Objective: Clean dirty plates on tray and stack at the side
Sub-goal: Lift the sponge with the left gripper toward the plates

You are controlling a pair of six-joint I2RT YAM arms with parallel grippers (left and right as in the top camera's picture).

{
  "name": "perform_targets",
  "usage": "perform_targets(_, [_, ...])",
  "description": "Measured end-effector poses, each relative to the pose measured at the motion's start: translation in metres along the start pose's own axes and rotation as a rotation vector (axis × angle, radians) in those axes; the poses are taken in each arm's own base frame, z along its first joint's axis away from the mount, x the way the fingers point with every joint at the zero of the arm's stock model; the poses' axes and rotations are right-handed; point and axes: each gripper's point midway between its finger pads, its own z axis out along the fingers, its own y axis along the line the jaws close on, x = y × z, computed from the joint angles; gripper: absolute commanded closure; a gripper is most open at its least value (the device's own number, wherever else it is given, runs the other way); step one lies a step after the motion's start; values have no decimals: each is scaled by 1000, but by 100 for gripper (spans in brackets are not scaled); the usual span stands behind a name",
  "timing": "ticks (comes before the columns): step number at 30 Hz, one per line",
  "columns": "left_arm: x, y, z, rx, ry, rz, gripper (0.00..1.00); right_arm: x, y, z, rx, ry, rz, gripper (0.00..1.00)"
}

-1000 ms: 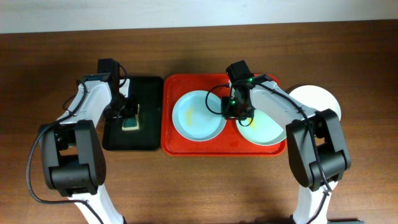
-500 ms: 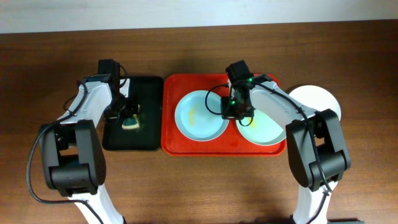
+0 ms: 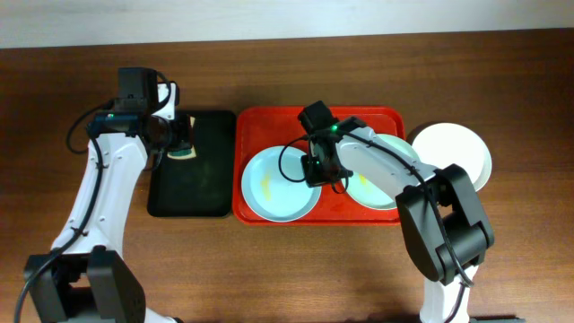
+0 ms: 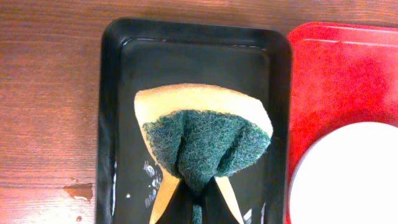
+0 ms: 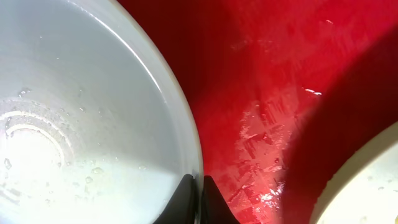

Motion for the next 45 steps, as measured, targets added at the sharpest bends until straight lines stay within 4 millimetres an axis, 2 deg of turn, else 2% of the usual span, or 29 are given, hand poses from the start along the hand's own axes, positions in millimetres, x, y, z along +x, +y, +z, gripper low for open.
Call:
perform_targets(10, [14,8,0,-57,55,3,100,-6,7,0,8,-34,28,96])
perform_targets(23, [15,12,0,-81,59,3,100,-9,3,2,44,-92,82,96])
perform_targets(45, [14,15,0,-98,57,4,100,-9,2,2,46,-94,91,96])
